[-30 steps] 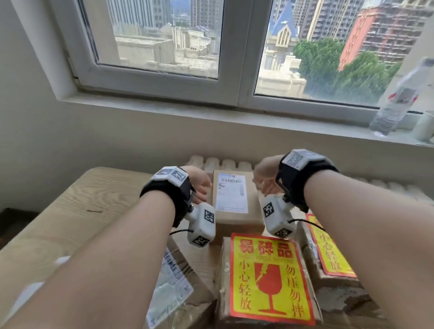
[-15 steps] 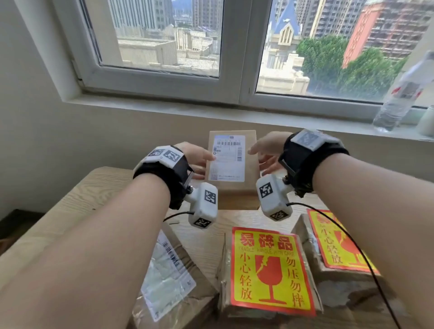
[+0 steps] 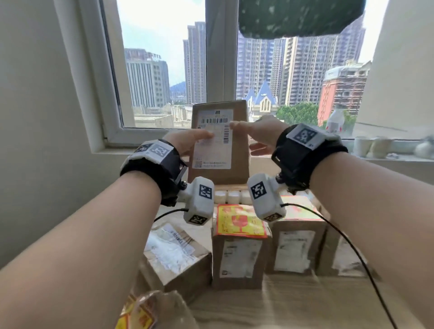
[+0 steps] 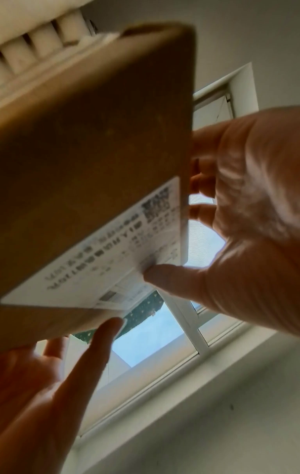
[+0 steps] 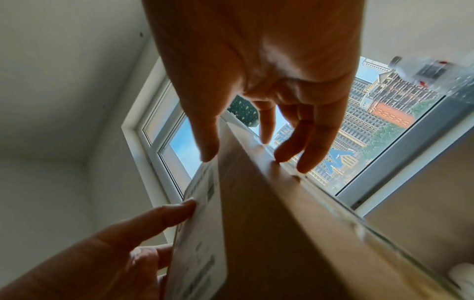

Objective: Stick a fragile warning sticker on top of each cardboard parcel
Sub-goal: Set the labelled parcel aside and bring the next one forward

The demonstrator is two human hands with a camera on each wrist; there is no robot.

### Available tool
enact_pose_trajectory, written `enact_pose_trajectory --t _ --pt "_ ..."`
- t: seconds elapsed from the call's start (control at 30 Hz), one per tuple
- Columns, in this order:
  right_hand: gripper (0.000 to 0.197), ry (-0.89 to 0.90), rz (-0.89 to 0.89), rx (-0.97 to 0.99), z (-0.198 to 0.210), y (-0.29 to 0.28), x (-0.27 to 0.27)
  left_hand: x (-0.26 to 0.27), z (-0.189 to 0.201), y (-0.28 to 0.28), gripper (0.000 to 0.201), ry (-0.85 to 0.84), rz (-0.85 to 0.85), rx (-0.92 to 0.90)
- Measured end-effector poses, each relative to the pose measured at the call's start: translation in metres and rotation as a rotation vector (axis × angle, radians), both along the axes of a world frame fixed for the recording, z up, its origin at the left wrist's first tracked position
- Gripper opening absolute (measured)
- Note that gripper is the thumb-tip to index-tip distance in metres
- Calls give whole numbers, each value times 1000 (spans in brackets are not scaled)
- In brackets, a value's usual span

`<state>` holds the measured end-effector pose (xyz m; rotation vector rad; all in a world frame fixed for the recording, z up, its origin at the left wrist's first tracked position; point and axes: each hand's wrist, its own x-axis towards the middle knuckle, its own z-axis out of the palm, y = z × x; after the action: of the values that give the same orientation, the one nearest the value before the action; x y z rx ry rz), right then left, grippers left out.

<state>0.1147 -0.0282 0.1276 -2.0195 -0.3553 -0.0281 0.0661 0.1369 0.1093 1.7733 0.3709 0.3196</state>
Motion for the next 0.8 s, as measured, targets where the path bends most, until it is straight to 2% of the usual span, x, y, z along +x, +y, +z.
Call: enact_pose_trajectory --t 0.1,0.27,0.4,0.43,0.5,0.6,0.7,0.8 --pt "50 -27 -25 34 -7 -22 -36 -41 -5 -18 19 -20 -72 -28" --pt "66 72 -3 55 -16 -69 -88 -94 -17 -39 34 -60 -208 -41" --pt "30 217 146 5 -31 -116 -114 -111 -36 -45 32 -13 -403 -112" --pt "29 233 173 0 -37 -126 -117 -109 -43 -46 36 19 -429 -78" --pt "39 232 192 -9 -57 -143 -115 -100 -53 -51 47 63 -399 136" --pt "44 234 220 14 -94 -166 -107 -79 -67 -57 79 96 -276 578" --pt "75 271 311 38 -125 -182 -93 -50 -89 -58 110 196 -302 748" --pt "99 322 371 -12 -155 -188 -74 -24 -115 -59 125 323 -329 850"
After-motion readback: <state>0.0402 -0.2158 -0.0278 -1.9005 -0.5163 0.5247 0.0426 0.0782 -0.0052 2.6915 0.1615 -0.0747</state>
